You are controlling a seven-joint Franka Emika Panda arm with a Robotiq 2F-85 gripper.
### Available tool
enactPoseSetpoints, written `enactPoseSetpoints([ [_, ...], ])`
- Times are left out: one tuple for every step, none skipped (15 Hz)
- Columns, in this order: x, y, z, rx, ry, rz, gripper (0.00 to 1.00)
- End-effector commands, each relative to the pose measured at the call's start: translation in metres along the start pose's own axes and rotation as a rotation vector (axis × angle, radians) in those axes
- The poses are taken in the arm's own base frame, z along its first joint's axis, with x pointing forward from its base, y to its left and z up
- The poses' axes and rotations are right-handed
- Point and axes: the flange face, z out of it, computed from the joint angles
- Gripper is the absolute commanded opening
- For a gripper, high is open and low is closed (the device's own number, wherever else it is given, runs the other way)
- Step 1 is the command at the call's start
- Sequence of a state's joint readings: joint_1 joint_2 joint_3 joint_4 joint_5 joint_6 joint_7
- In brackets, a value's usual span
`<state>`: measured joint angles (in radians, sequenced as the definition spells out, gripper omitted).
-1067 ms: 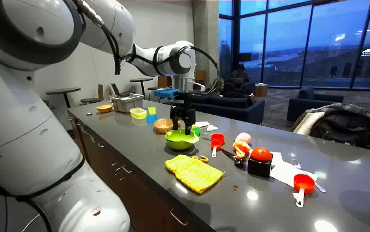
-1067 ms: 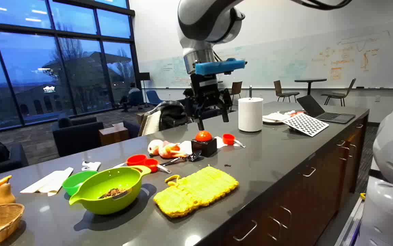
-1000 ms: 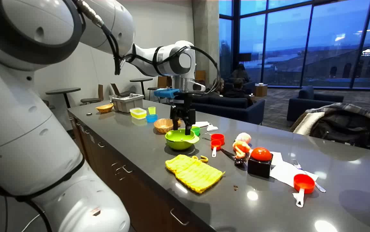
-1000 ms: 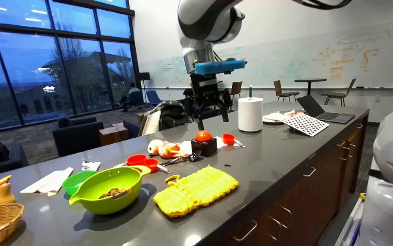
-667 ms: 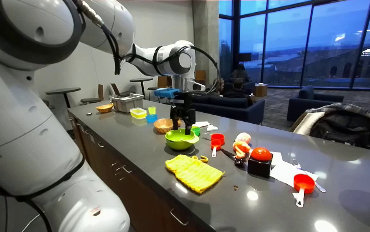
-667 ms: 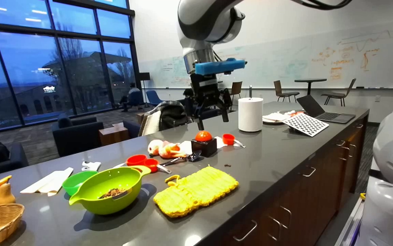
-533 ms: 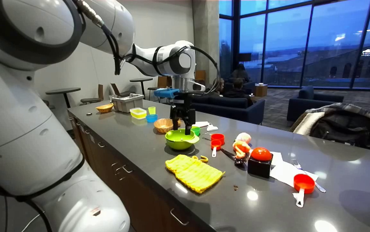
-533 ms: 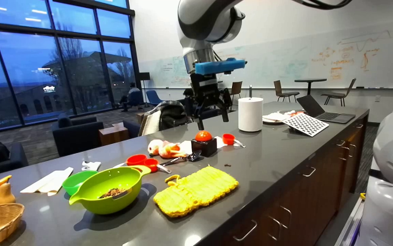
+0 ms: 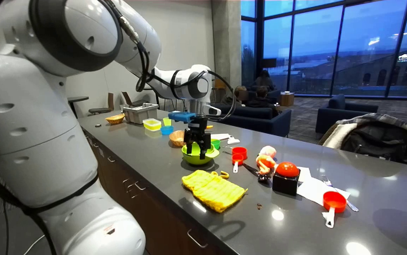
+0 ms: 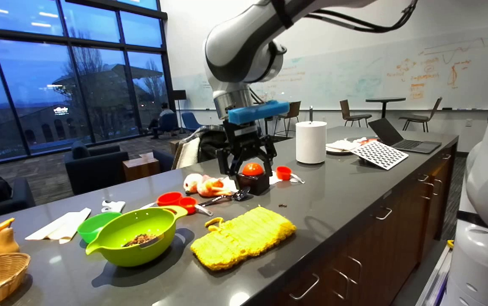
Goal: Fold the yellow object, then move it to the right
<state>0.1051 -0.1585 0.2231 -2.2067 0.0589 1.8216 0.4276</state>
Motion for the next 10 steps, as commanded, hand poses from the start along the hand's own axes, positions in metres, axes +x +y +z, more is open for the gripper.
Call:
enactPoseSetpoints([
  [0.014, -0.022, 0.033, 0.025, -0.019, 0.029, 1.0],
  [0.018, -0.027, 0.042, 0.036, -0.023, 0.03, 1.0],
  [0.023, -0.035, 0.052, 0.054, -0.034, 0.027, 1.0],
  [0.026, -0.041, 0.06, 0.053, -0.045, 0.011, 1.0],
  [0.021, -0.029, 0.05, 0.032, -0.032, 0.007, 1.0],
  [0.024, -0.033, 0.059, 0.034, -0.041, 0.003, 1.0],
  [0.027, -0.036, 0.064, 0.033, -0.047, 0.0, 1.0],
  [0.028, -0.038, 0.067, 0.033, -0.052, -0.002, 1.0],
  [0.028, -0.038, 0.068, 0.033, -0.052, -0.003, 1.0],
  [0.029, -0.038, 0.067, 0.034, -0.051, -0.003, 1.0],
])
